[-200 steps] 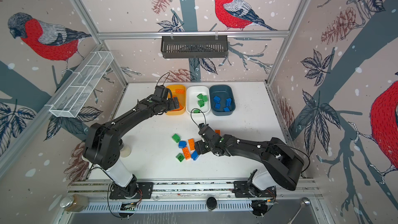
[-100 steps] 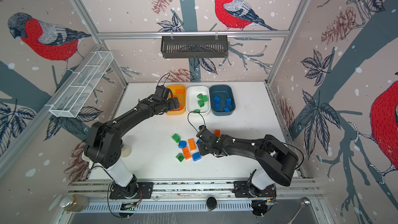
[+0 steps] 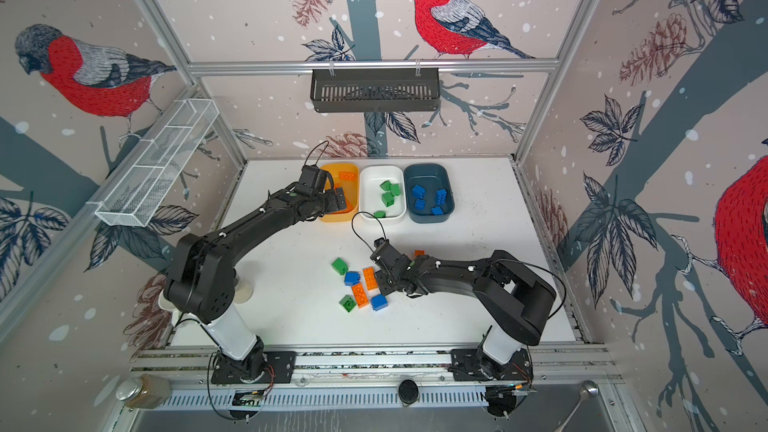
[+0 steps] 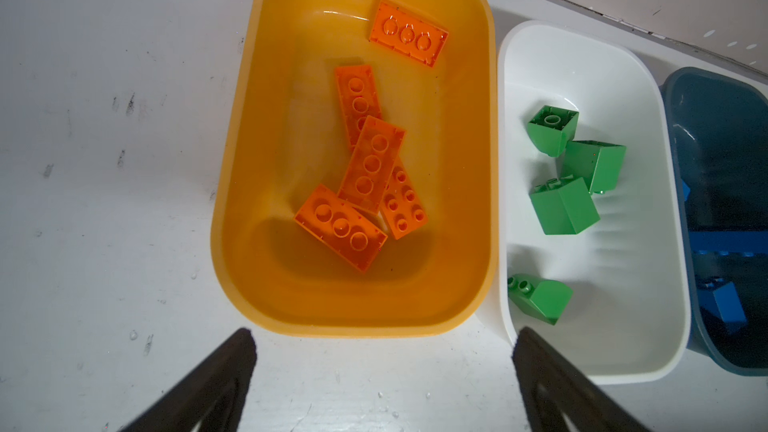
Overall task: Sort the legos into containers by color
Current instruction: 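Grasp the blue brick with the right gripper and carry it over the teal bin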
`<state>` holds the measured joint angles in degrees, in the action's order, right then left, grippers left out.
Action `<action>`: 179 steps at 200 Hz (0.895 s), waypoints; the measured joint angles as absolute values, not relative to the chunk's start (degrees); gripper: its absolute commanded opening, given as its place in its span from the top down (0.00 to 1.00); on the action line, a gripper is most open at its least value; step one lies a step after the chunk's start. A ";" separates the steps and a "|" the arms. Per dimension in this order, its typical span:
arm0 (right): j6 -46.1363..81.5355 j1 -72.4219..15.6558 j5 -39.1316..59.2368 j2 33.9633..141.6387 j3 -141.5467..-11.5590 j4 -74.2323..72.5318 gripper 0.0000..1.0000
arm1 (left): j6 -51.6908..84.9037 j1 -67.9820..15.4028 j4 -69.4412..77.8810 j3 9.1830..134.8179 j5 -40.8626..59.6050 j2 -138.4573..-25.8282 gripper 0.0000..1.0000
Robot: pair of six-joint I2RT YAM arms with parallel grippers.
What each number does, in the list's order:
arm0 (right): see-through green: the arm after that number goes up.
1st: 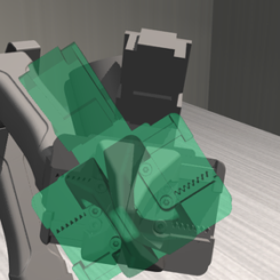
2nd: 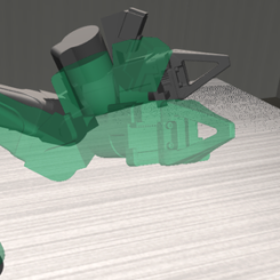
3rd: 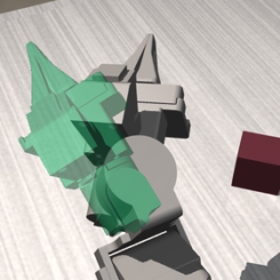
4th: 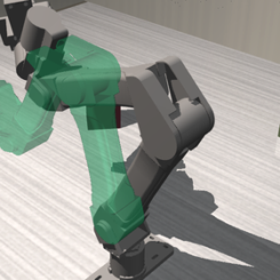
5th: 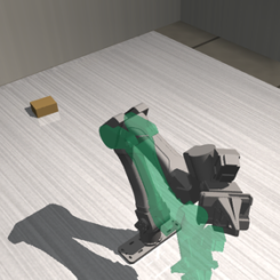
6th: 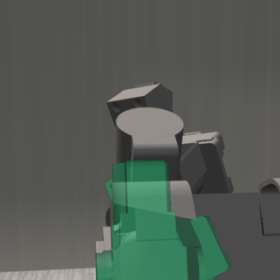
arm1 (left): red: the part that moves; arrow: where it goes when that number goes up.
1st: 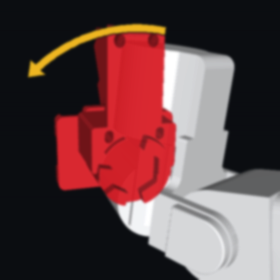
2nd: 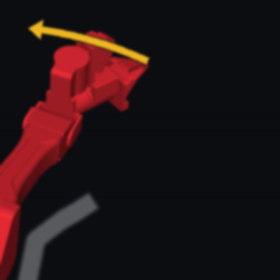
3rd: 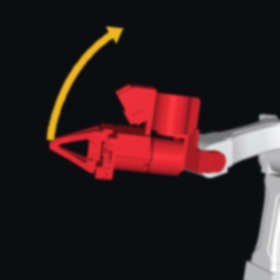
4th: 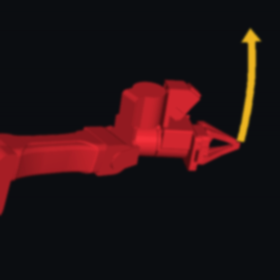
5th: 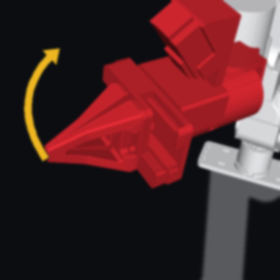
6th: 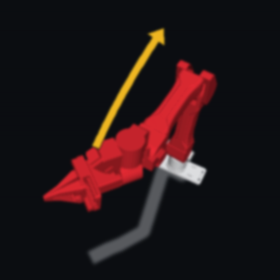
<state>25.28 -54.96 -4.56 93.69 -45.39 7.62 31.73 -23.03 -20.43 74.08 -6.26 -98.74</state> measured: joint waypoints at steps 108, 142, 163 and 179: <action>22.06 -48.53 -4.34 77.60 -38.33 7.64 0.77 | 31.44 -23.70 -20.62 73.73 -6.48 -97.32 0.03; 21.08 -35.51 -3.29 72.58 -37.15 6.15 0.77 | 29.91 -26.59 -20.38 74.08 -7.25 -96.99 0.03; 21.06 -28.18 -2.44 72.71 -38.63 4.51 0.77 | 28.62 -28.69 -19.86 74.17 -7.31 -96.75 0.03; 21.26 -23.49 -1.50 74.52 -40.95 1.91 0.76 | 27.59 -30.37 -19.29 74.06 -7.20 -96.29 0.03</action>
<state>21.26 -23.49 -1.50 74.52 -40.95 1.91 27.59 -30.37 -19.29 74.06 -7.20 -96.29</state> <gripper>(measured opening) 0.260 0.971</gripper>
